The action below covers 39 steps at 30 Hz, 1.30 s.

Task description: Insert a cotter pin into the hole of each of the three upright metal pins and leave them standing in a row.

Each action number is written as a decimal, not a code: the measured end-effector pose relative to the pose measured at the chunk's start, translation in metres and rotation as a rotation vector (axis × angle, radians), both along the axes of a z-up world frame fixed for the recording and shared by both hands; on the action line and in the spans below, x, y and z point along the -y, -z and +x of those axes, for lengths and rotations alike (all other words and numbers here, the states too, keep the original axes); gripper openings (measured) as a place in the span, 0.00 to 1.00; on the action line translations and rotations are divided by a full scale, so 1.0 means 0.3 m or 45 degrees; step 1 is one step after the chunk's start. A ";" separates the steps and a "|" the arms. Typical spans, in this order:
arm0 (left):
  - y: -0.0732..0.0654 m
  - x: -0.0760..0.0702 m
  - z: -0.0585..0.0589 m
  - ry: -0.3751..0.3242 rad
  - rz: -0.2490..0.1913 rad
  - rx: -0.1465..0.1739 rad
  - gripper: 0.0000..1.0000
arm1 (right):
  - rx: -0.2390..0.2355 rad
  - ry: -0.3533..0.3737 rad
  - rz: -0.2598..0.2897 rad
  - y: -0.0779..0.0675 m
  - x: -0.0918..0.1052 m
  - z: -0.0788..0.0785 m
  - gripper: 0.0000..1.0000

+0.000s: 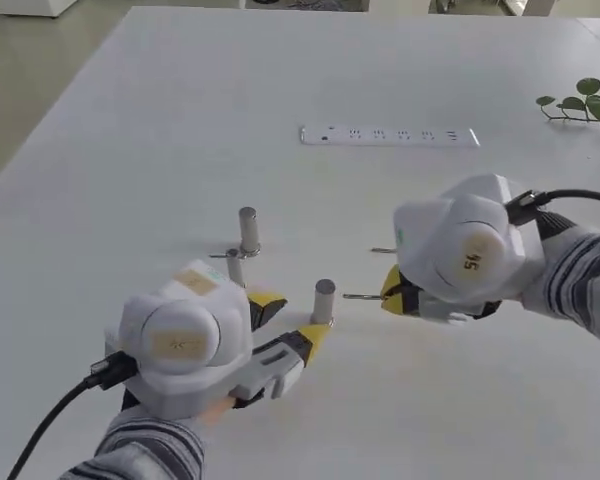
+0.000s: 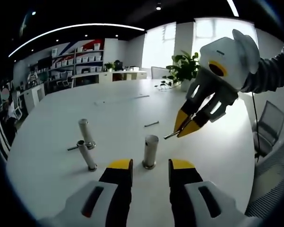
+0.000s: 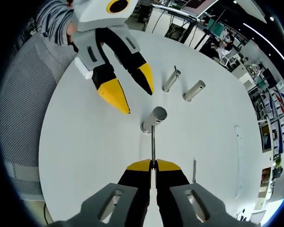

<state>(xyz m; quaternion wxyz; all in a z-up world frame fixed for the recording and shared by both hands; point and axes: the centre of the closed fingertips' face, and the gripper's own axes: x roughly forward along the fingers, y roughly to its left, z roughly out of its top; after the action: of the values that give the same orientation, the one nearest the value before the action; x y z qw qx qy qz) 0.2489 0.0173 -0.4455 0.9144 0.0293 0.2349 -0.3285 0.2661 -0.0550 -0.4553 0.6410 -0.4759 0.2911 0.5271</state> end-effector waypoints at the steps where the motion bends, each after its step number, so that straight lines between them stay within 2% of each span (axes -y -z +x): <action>1: 0.003 0.002 0.004 -0.003 -0.002 -0.003 0.27 | -0.002 0.002 0.001 0.001 0.000 0.001 0.00; 15: 0.064 0.039 0.044 -0.022 0.025 -0.043 0.22 | -0.021 0.022 0.014 0.008 -0.014 0.016 0.00; 21: 0.070 0.052 0.061 -0.033 0.014 -0.048 0.20 | -0.018 0.016 0.003 0.013 -0.018 0.022 0.00; 25: 0.071 0.068 0.075 -0.045 -0.016 -0.064 0.18 | -0.019 0.013 0.004 0.014 -0.026 0.023 0.00; 30: 0.078 0.084 0.083 -0.044 -0.007 -0.069 0.16 | -0.020 0.009 0.008 0.010 -0.035 0.022 0.00; 36: 0.080 0.077 0.097 -0.076 0.010 -0.077 0.11 | -0.018 0.010 -0.002 0.007 -0.035 0.022 0.00; 38: 0.082 0.075 0.098 -0.080 0.010 -0.080 0.11 | -0.020 0.015 0.003 0.005 -0.036 0.022 0.00; 39: 0.083 0.075 0.097 -0.081 0.011 -0.078 0.11 | -0.030 0.018 0.031 -0.003 -0.047 0.020 0.00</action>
<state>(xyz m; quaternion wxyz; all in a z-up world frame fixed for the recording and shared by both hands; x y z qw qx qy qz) 0.2779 -0.0052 -0.4703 0.9165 0.0158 0.2652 -0.2989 0.2721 -0.0410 -0.4545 0.6471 -0.4598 0.2957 0.5315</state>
